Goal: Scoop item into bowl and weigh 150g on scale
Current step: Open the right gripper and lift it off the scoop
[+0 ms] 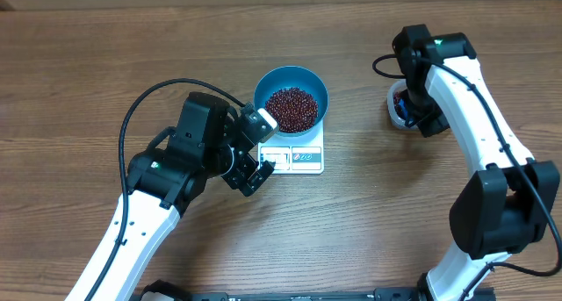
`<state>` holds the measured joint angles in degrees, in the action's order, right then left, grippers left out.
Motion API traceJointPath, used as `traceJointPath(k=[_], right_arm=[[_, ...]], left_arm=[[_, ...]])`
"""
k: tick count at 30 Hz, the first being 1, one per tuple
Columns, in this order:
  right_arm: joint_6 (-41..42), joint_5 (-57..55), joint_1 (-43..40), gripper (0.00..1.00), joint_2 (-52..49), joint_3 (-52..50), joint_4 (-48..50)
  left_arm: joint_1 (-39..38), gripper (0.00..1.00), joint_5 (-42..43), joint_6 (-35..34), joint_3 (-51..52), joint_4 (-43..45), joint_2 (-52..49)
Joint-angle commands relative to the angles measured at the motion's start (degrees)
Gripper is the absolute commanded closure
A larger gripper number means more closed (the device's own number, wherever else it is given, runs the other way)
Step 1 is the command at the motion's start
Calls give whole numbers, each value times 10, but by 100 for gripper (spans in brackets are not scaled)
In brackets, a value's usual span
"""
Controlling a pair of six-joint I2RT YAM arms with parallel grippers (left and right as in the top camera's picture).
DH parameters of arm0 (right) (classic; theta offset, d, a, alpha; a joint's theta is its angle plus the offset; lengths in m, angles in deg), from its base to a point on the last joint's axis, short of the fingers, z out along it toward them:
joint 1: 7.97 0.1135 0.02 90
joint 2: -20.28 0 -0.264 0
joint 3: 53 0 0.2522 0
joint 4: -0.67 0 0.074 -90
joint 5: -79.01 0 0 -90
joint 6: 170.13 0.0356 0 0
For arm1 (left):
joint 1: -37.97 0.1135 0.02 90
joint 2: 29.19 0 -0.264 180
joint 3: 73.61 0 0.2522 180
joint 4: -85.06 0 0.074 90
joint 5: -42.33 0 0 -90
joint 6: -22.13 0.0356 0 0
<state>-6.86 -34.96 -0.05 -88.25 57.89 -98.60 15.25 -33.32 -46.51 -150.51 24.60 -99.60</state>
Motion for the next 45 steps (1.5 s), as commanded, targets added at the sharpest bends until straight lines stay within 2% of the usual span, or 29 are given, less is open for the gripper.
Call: traceJointPath(k=[1, 10, 19, 20, 21, 22, 45], right_arm=[[2, -6, -1, 60, 43, 49, -4], [2, -30, -1, 60, 50, 179, -61], [2, -30, -1, 55, 50, 218, -31], [2, -30, -1, 47, 50, 218, -27], [2, -29, -1, 9, 50, 218, -27], [2, -29, -1, 0, 50, 218, -26], [2, -29, -1, 0, 50, 218, -26]], left_arm=[[3, 0, 1, -4, -3, 2, 0], [3, 1, 1, -4, -3, 2, 0], [3, 1, 1, -4, -3, 2, 0], [3, 1, 1, -4, -3, 2, 0], [3, 0, 1, -4, -3, 2, 0], [3, 0, 1, -4, -3, 2, 0], [3, 1, 1, -4, -3, 2, 0]])
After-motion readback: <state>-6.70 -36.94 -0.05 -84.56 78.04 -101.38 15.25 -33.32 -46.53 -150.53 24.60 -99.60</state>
